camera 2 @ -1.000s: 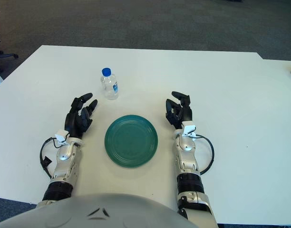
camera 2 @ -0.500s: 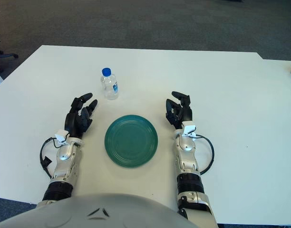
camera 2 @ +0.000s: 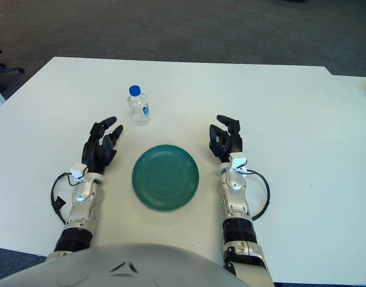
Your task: Put the bottle into the plate.
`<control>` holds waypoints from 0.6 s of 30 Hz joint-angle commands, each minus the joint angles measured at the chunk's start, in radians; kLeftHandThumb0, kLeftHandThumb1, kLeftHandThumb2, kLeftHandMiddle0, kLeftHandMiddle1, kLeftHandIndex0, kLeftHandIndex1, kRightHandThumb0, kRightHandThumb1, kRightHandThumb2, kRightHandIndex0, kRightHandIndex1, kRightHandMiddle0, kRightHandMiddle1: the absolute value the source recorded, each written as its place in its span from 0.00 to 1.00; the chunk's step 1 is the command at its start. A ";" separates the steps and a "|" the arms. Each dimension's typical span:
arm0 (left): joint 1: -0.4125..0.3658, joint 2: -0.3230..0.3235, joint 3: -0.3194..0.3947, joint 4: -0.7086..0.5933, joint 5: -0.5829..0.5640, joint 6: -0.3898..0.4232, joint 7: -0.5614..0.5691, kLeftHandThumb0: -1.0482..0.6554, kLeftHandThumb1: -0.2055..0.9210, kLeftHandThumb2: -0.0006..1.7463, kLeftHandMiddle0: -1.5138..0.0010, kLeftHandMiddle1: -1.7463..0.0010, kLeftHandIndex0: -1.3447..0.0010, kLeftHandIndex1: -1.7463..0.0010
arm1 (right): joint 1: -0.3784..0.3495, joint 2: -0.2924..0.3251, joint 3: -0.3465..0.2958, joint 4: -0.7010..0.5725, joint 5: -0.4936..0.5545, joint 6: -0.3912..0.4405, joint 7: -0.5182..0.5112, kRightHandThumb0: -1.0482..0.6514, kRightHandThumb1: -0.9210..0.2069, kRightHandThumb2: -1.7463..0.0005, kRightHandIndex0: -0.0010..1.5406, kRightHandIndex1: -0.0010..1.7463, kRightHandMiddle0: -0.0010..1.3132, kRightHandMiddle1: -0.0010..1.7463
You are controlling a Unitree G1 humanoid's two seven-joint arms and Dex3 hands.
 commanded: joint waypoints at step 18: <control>-0.058 0.032 -0.100 0.023 0.465 0.275 0.408 0.02 1.00 0.35 0.87 1.00 1.00 0.78 | -0.004 -0.009 -0.005 0.032 0.007 0.010 0.008 0.37 0.02 0.73 0.31 0.28 0.07 0.66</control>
